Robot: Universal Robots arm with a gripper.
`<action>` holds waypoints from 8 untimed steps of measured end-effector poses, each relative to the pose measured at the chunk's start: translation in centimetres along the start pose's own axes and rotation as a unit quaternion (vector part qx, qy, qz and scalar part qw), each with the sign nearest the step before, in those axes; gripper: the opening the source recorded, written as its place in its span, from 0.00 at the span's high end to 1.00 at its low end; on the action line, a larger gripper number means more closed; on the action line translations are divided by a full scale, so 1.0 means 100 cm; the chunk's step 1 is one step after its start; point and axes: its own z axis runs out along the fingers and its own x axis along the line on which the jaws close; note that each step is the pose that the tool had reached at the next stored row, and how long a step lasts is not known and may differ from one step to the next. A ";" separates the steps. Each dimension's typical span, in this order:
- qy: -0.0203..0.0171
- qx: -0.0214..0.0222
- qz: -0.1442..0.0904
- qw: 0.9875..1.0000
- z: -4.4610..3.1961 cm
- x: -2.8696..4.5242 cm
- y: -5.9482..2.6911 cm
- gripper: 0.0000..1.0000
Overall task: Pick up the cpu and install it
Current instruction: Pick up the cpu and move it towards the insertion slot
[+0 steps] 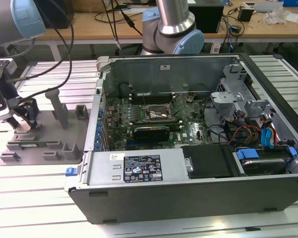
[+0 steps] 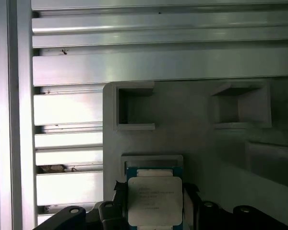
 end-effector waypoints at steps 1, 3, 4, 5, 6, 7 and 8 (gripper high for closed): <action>0.000 0.000 0.000 1.000 -0.0013 0.0000 0.0000 0.45; 0.000 0.000 0.000 1.000 -0.0042 -0.0001 0.0002 0.45; 0.000 0.000 0.000 1.000 -0.0060 -0.0002 0.0002 0.45; 0.000 0.000 0.000 1.000 -0.0076 -0.0002 0.0003 0.45; 0.000 0.000 0.000 1.000 -0.0105 -0.0003 0.0005 0.45; 0.000 0.000 0.000 1.000 -0.0149 -0.0004 0.0007 0.45; 0.000 0.000 0.000 1.000 -0.0186 -0.0006 0.0009 0.45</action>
